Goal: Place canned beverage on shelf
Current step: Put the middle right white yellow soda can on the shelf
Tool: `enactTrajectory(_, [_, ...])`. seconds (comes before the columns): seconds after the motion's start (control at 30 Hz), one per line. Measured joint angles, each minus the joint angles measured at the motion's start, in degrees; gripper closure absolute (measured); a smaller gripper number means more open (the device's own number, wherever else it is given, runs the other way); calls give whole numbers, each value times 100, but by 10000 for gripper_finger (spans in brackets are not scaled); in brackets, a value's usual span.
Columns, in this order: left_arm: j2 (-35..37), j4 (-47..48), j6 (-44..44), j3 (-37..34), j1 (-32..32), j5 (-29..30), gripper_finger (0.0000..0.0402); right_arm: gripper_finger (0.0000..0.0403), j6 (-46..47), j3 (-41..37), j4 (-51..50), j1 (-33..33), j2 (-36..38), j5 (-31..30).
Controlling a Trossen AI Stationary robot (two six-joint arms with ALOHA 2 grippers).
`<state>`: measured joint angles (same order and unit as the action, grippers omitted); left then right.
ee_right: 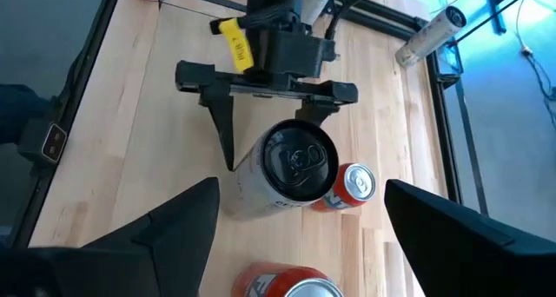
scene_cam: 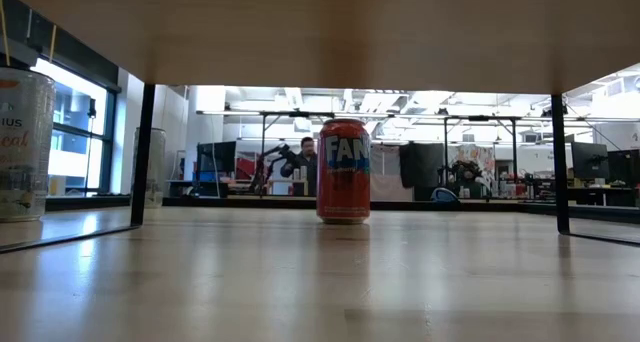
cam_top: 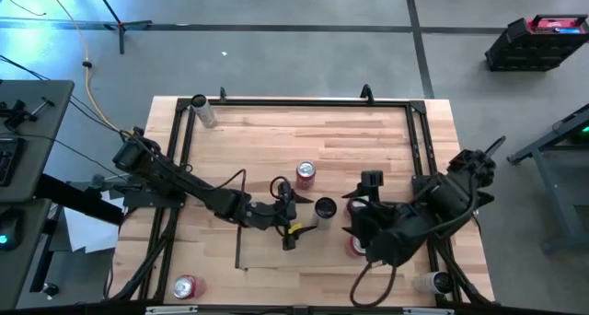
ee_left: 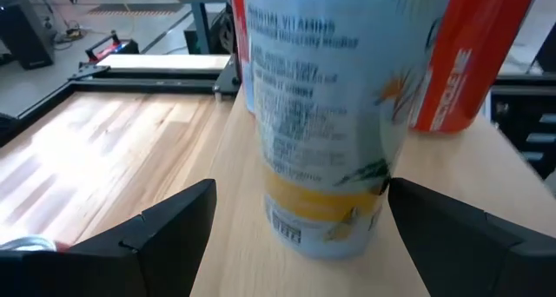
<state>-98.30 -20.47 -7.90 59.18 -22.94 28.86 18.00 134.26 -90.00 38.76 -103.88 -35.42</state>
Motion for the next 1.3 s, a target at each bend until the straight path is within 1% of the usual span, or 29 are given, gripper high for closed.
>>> enactTrajectory(0.23, [-64, -402, 46, 2, 42, 41, 69, 91, 17, 0, 0, 119, 0, -122])
enactTrajectory(0.43, [-79, -394, 60, 2, 161, 44, 69, 91, 224, -7, -2, 123, 2, -79])
enactTrajectory(0.67, [-79, -443, 155, 2, 170, 50, 69, 91, 307, -9, -2, 273, 4, -50])
enactTrajectory(0.87, [-79, -653, 248, 2, 192, 47, 69, 91, 561, -9, 0, 376, 4, 14])
enactTrajectory(1.0, [-79, -657, 256, 2, 229, 17, 69, 91, 677, -9, -2, 378, 4, 143])
enactTrajectory(1.3, [-79, -696, 357, 2, 246, 29, 69, 91, 769, -11, -2, 378, 4, 155])
